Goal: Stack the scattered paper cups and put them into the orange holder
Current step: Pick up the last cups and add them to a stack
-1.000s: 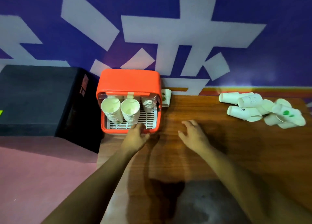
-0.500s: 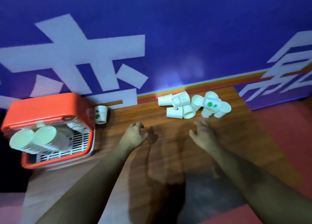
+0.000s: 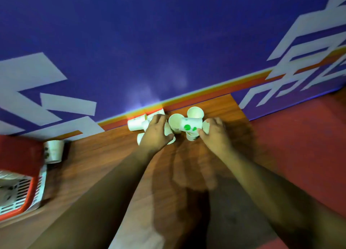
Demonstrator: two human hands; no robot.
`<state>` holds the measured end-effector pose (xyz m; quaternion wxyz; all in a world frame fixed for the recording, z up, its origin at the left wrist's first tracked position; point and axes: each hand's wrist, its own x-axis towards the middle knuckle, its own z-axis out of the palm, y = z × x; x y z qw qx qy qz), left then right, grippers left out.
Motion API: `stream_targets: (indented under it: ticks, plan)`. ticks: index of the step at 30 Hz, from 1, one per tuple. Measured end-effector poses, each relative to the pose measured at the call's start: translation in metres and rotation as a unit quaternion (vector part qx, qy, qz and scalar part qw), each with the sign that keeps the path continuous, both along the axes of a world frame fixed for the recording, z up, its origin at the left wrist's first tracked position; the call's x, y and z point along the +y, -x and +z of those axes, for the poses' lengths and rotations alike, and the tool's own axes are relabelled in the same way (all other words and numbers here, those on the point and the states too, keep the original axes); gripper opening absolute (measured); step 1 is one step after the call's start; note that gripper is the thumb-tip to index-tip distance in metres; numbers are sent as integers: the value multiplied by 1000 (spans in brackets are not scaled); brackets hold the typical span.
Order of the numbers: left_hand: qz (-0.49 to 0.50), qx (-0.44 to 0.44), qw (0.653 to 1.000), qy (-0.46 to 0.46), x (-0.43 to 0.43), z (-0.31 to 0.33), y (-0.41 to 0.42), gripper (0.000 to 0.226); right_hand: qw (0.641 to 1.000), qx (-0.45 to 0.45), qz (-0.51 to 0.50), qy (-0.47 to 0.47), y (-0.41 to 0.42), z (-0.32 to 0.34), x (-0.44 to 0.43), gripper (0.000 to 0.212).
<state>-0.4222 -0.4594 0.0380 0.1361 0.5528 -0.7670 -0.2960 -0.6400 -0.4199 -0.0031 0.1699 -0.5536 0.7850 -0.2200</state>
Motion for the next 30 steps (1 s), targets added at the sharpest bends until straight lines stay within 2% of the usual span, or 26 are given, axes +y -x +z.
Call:
stream_targets:
  ticks: [3, 6, 12, 15, 18, 20, 22, 25, 27, 30]
  plan:
    - [-53, -11, 998, 12, -15, -12, 31, 69, 999, -50, -14, 2, 1, 0, -5, 27]
    - [-74, -47, 996, 7, -25, -28, 47, 78, 990, -139, -33, 8, -2, -16, -16, 15]
    - [-88, -72, 993, 19, -31, -53, 54, 77, 970, -237, -47, 33, -2, -28, -16, 20]
    - [-88, -81, 991, 65, -29, -59, 59, 72, 952, -300, -39, 39, -3, -25, -17, 19]
    - [-91, -60, 991, 74, -20, -52, 59, 67, 923, -383, -19, 32, -1, -15, -18, 24]
    - [-59, -14, 997, 37, -11, -46, 52, 61, 921, -385, 1, 50, 9, -10, -15, 16]
    - [6, 46, 998, -31, 1, -39, 43, 54, 950, -301, 12, 78, 26, -10, -11, 11]
    - [88, 135, 978, -130, 22, -36, 31, 48, 994, -88, 42, 55, 46, -17, -6, 23]
    - [130, 197, 957, -166, 35, -42, 26, 44, 997, -32, 66, -6, 50, -26, -3, 32]
    - [160, 243, 936, -199, 51, -49, 23, 41, 994, 11, 94, -60, 49, -42, 0, 28]
